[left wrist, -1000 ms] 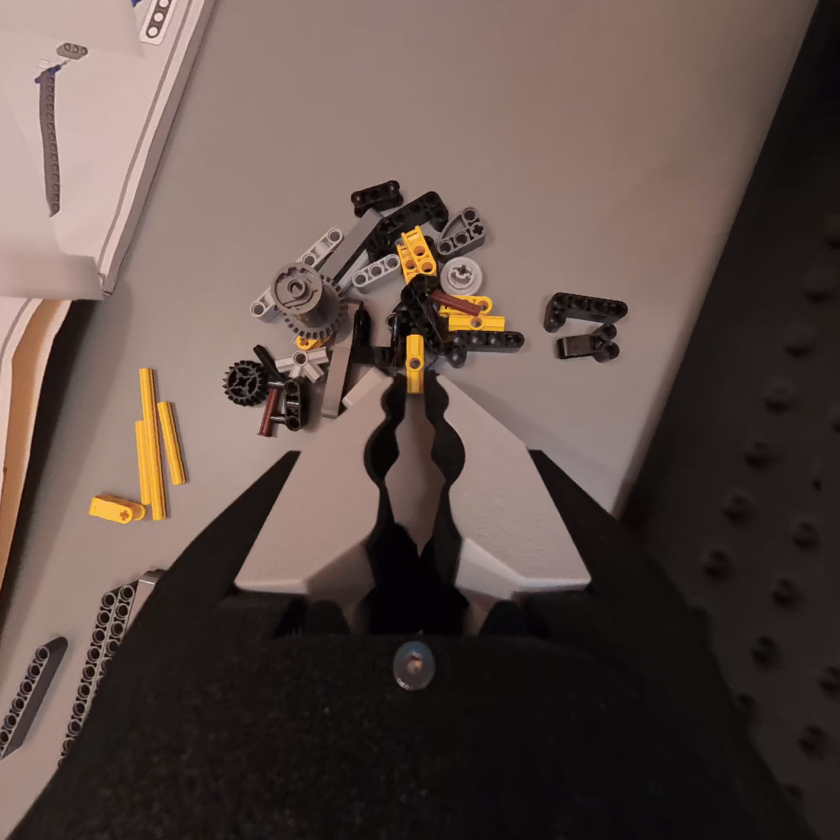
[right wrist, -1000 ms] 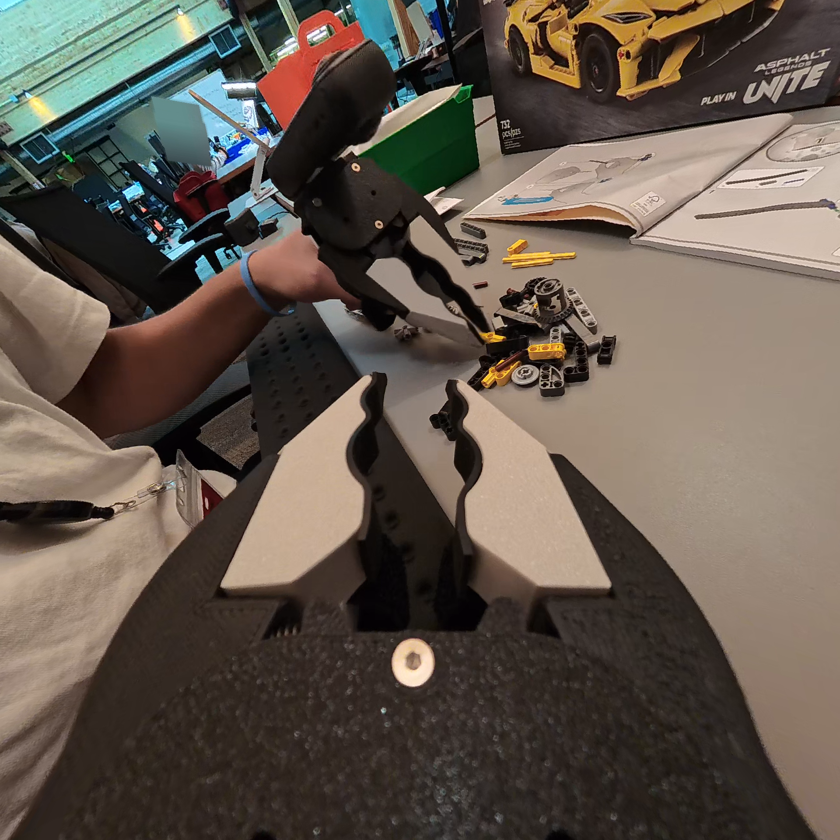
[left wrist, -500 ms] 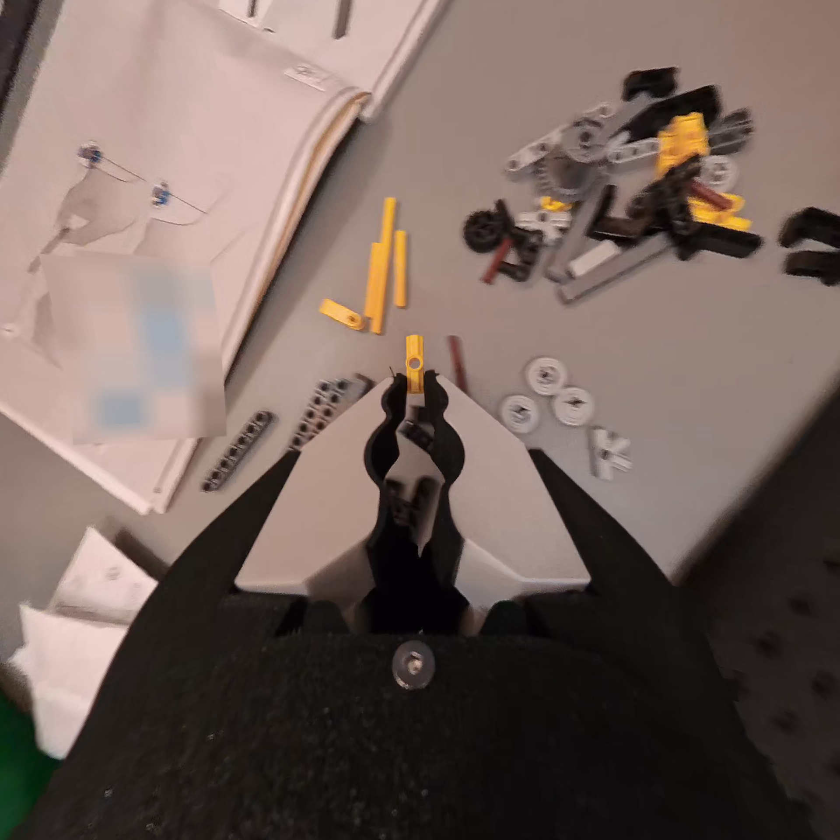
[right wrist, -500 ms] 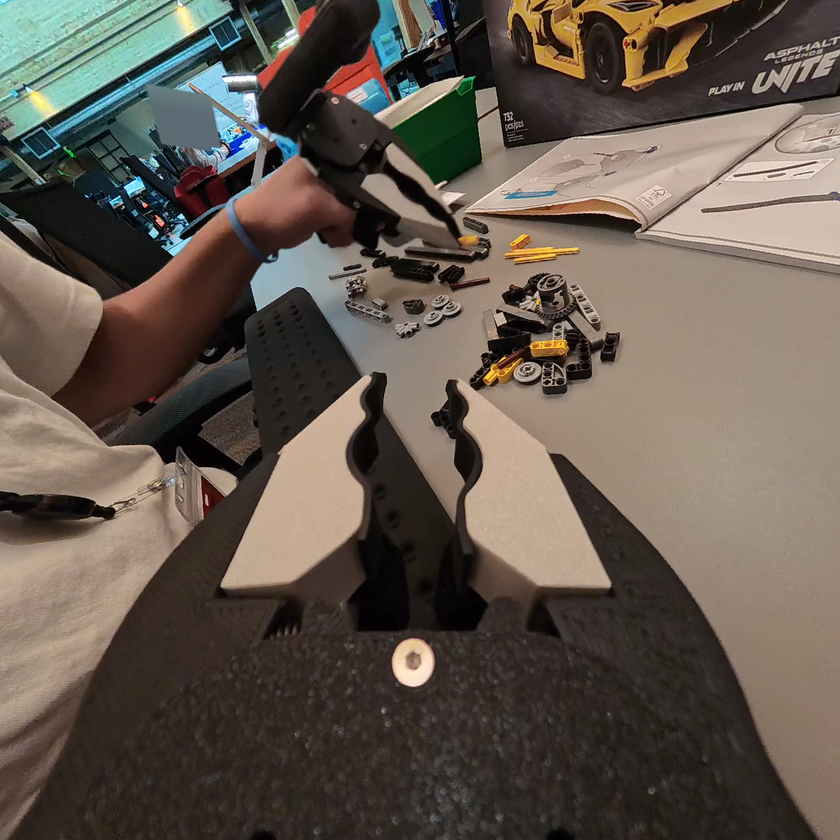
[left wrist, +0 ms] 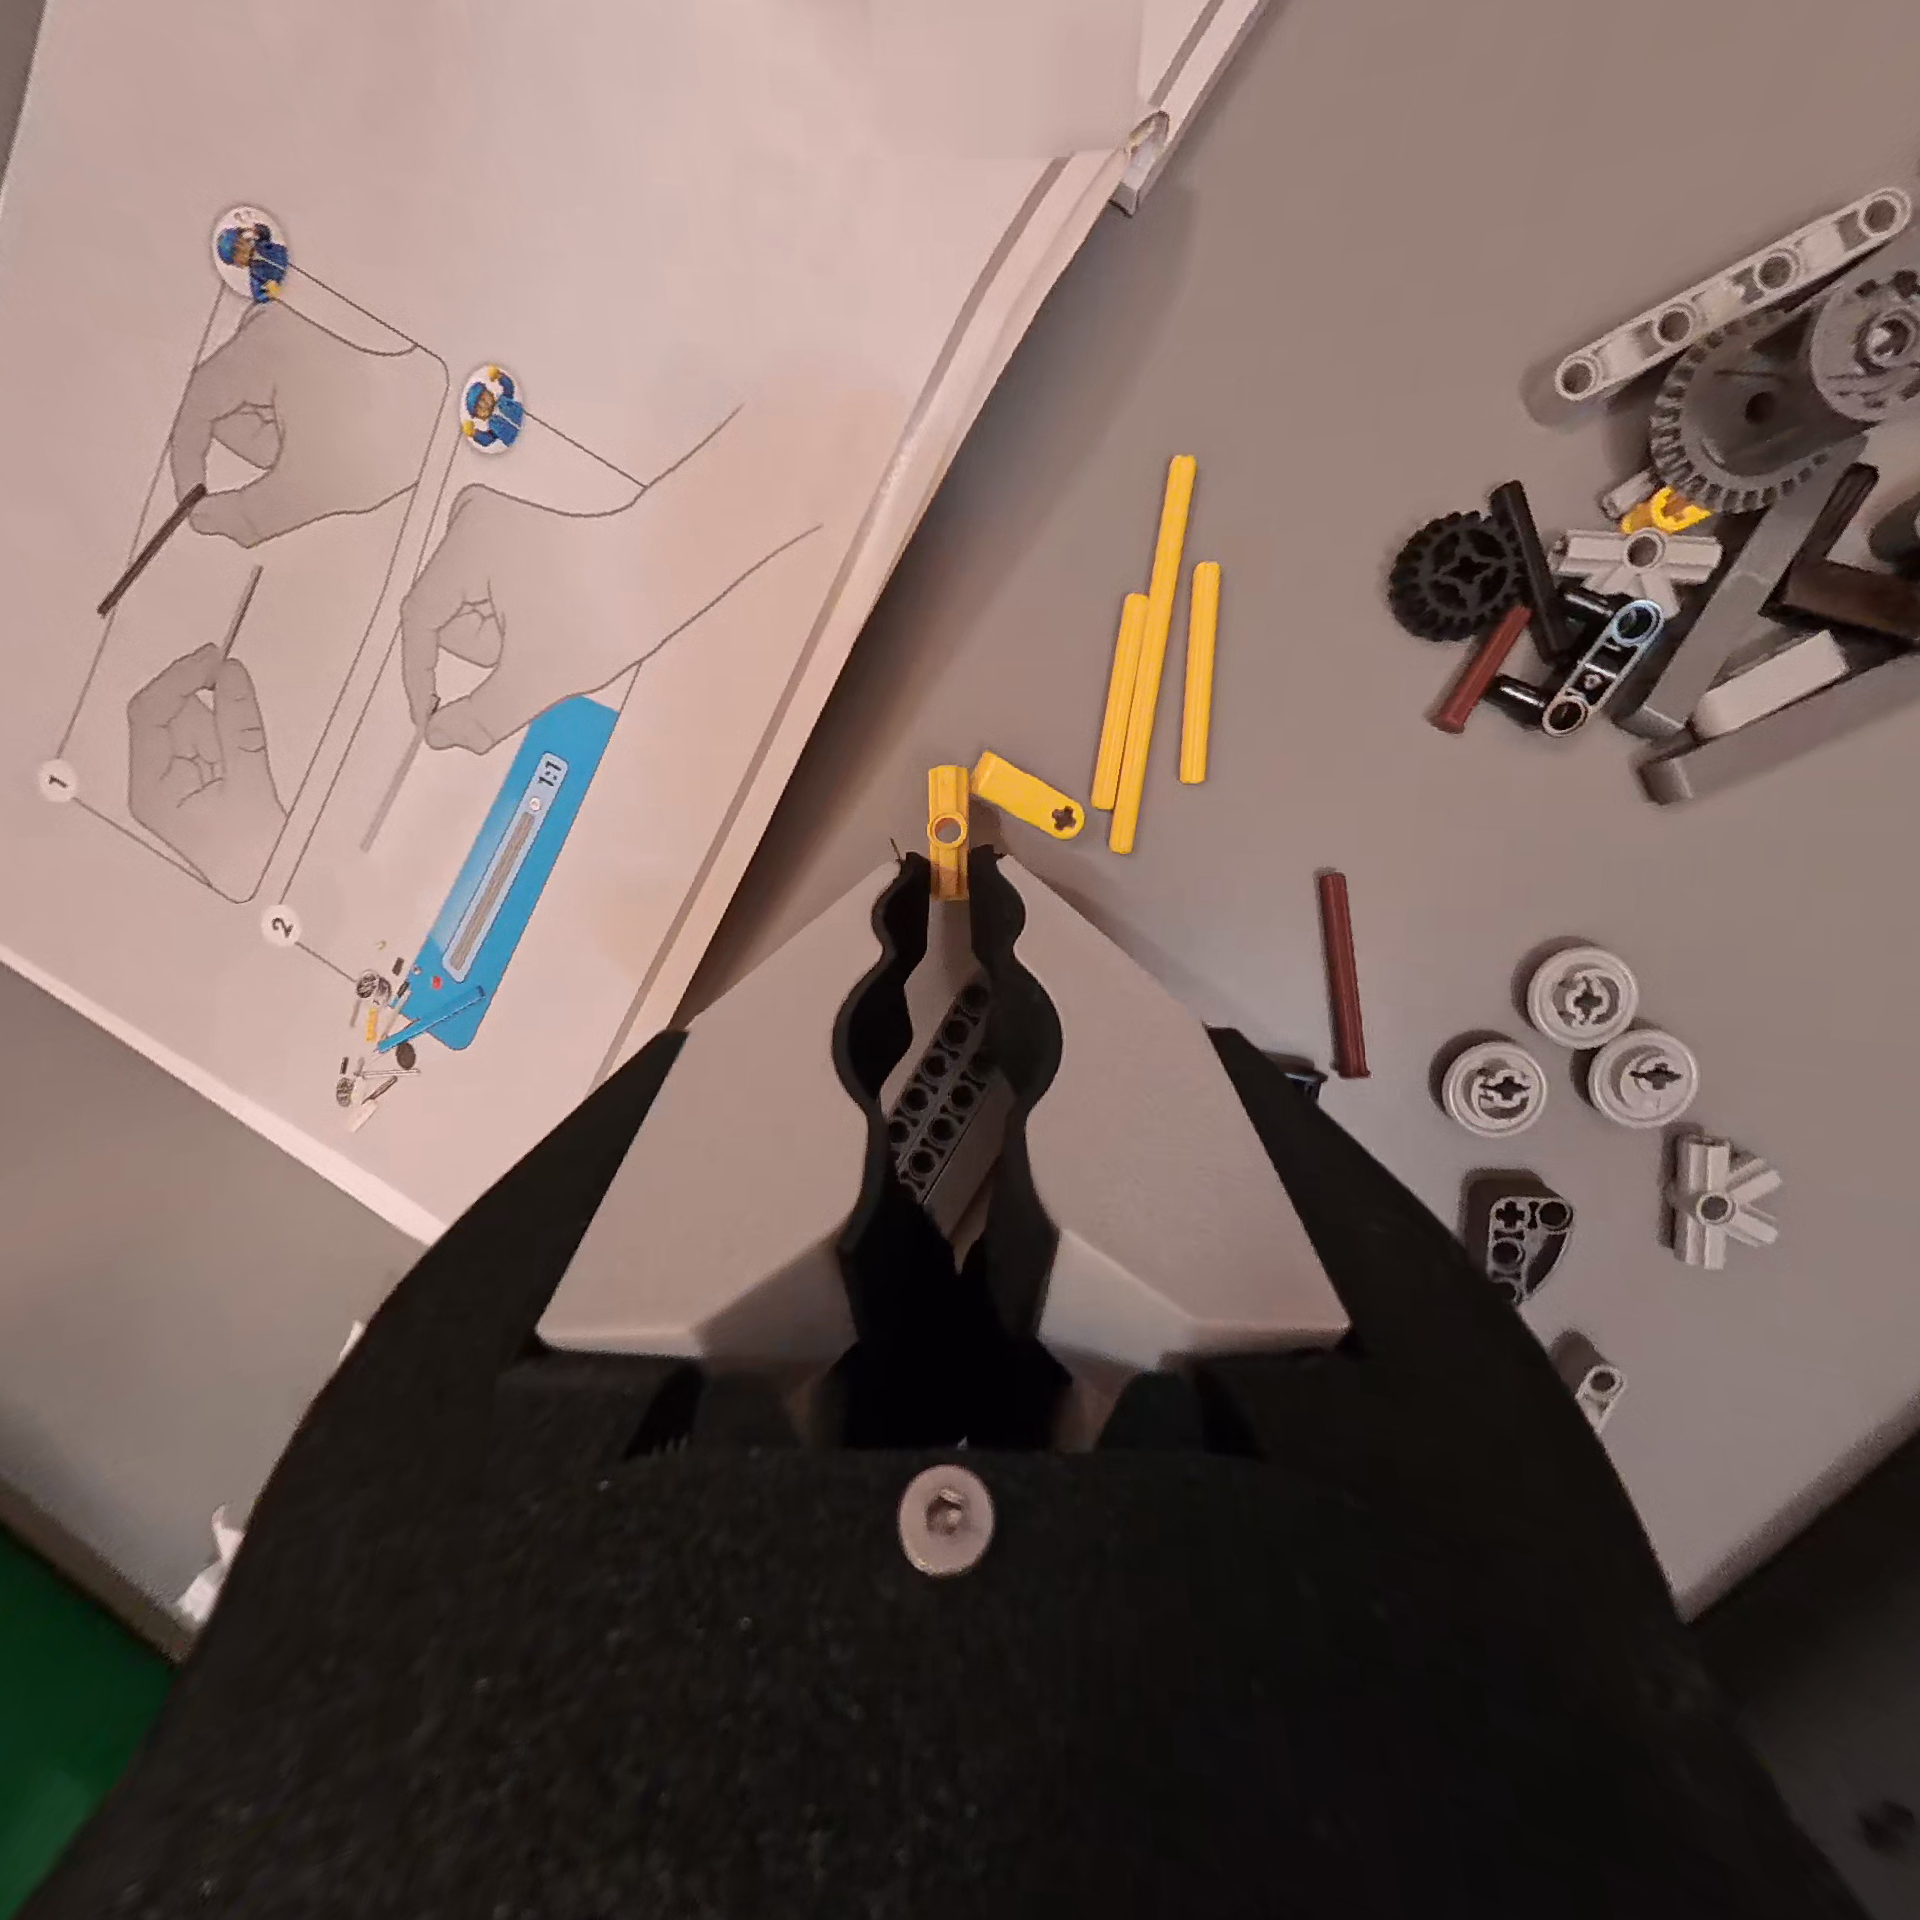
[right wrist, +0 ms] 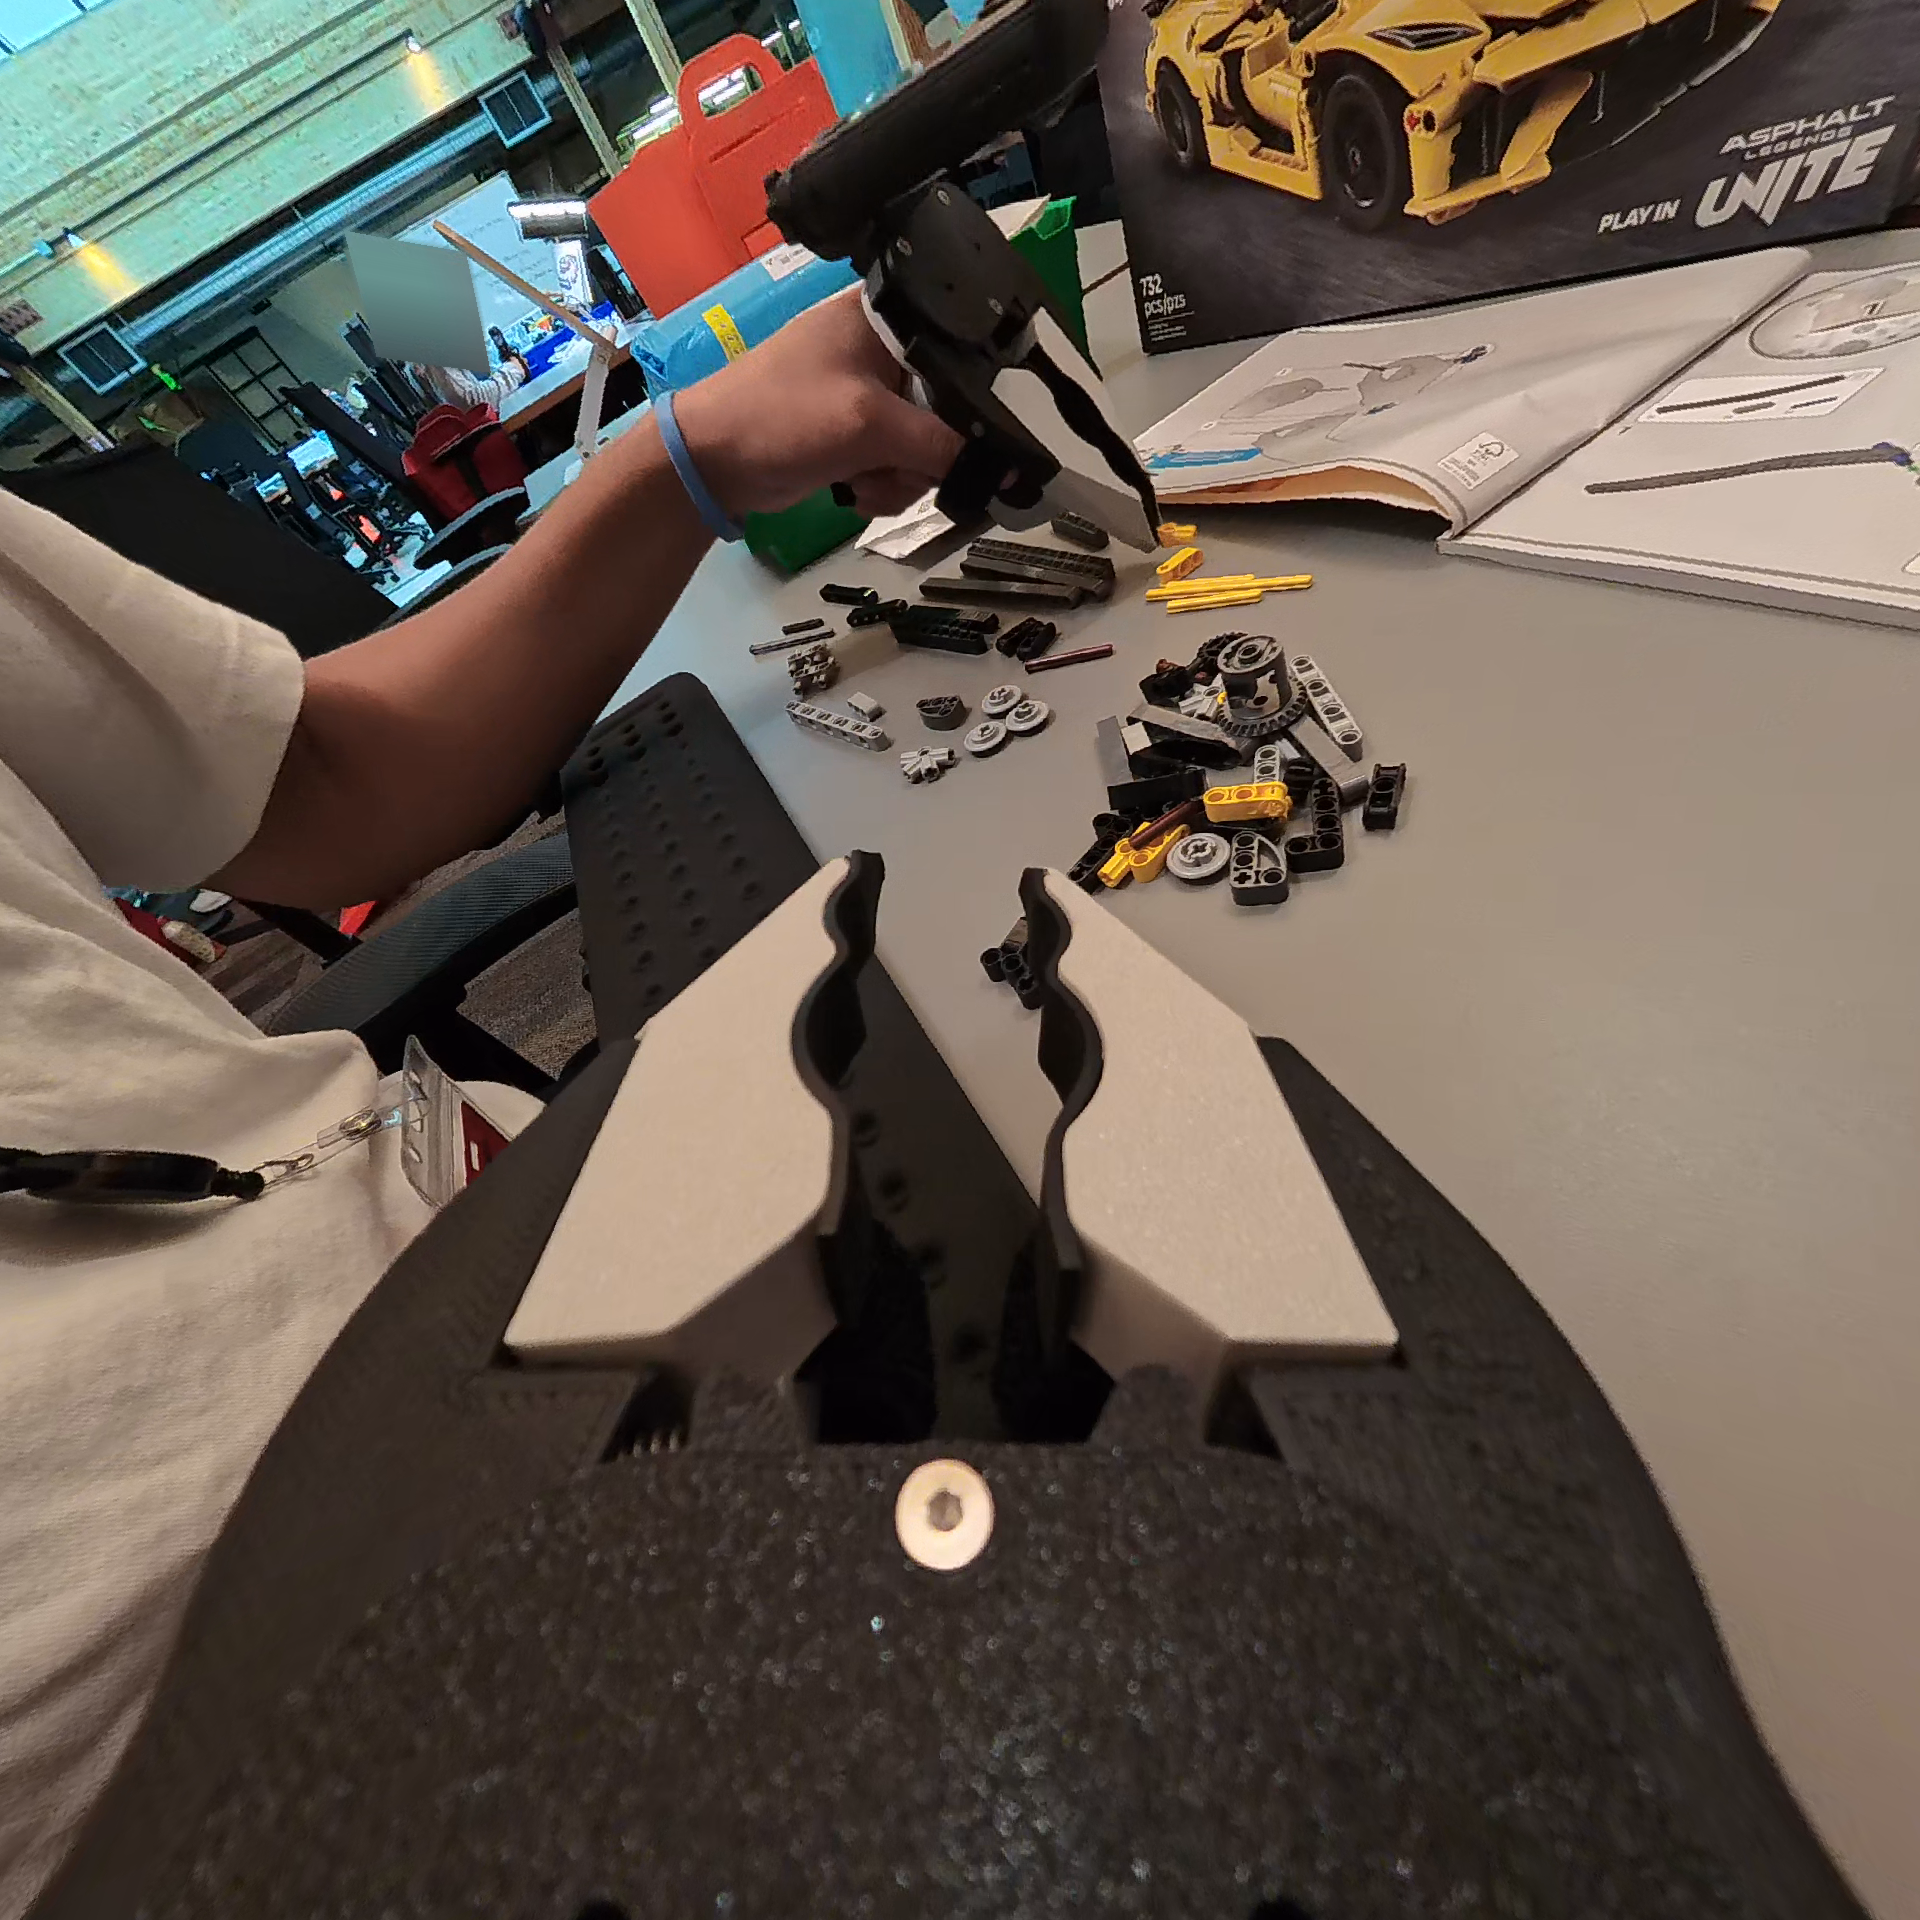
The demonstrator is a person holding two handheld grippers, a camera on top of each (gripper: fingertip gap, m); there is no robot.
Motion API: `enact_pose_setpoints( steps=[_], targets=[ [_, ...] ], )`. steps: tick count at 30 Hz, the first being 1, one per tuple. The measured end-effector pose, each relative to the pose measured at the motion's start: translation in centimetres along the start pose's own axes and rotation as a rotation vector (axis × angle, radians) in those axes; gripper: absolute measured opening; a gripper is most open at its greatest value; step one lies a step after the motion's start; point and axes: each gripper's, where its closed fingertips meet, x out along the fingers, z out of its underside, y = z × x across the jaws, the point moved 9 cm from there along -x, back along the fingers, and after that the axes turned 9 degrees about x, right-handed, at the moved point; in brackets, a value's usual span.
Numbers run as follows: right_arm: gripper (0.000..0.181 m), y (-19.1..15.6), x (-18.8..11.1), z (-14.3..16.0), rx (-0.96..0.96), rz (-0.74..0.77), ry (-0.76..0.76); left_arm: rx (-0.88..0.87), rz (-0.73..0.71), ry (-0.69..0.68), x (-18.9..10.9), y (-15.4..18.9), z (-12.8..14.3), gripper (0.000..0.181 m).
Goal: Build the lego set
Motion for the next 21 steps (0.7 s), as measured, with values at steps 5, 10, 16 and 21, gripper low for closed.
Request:
enact_pose_setpoints(
  steps=[5,10,16,21],
  targets=[
    [0.028,0.0,0.0,0.0,0.008,-0.008,-0.002,-0.003,0.012,0.002,0.7,0.3,-0.4,0.006],
    [0.029,0.0,-0.1,0.0,0.010,-0.010,0.004,0.009,0.016,0.017,1.0,1.1,-0.7,0.006],
    [0.032,0.0,-0.1,0.0,0.011,-0.015,0.002,0.003,0.037,0.032,0.9,1.3,-0.2,0.018],
    [0.031,0.0,-0.1,0.0,0.009,-0.012,0.007,-0.022,-0.016,0.073,-0.8,0.8,-0.1,0.020]
  ],
)
